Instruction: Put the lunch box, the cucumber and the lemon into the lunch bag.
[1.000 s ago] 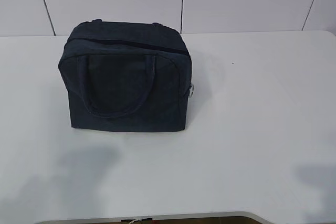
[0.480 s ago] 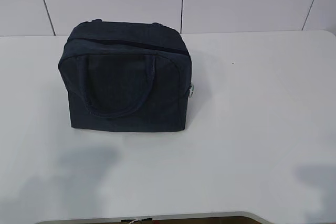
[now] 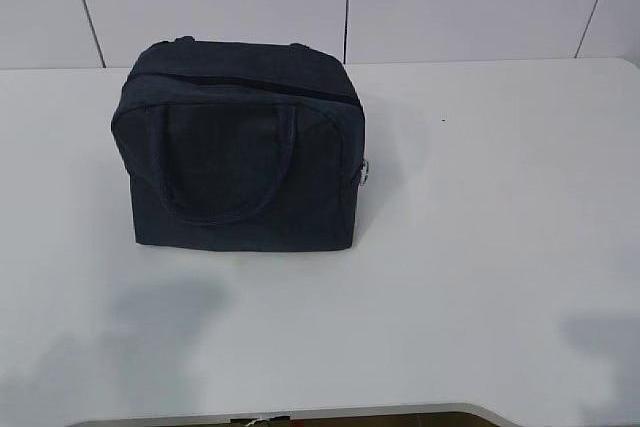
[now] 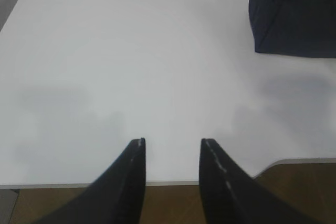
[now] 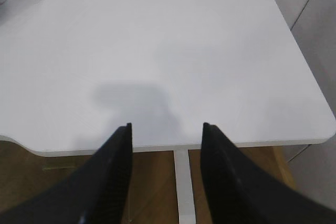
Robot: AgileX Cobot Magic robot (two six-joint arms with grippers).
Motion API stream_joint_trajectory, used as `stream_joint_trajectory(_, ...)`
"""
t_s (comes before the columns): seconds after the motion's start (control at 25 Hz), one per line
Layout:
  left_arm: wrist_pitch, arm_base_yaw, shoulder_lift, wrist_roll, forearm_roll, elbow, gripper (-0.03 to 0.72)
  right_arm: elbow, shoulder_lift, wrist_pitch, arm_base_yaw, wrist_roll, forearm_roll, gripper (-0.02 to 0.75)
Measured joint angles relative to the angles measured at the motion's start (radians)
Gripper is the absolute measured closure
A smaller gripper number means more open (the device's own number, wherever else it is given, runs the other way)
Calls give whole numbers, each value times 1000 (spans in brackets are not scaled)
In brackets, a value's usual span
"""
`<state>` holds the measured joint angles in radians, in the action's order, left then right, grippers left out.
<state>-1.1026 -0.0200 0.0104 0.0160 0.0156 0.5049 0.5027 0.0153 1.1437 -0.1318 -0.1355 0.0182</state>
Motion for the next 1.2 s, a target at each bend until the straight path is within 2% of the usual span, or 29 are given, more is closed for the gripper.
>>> stream_joint_trajectory(1.2,0,0,0,0,0,0,446,0,0,-1,0,0,0,384)
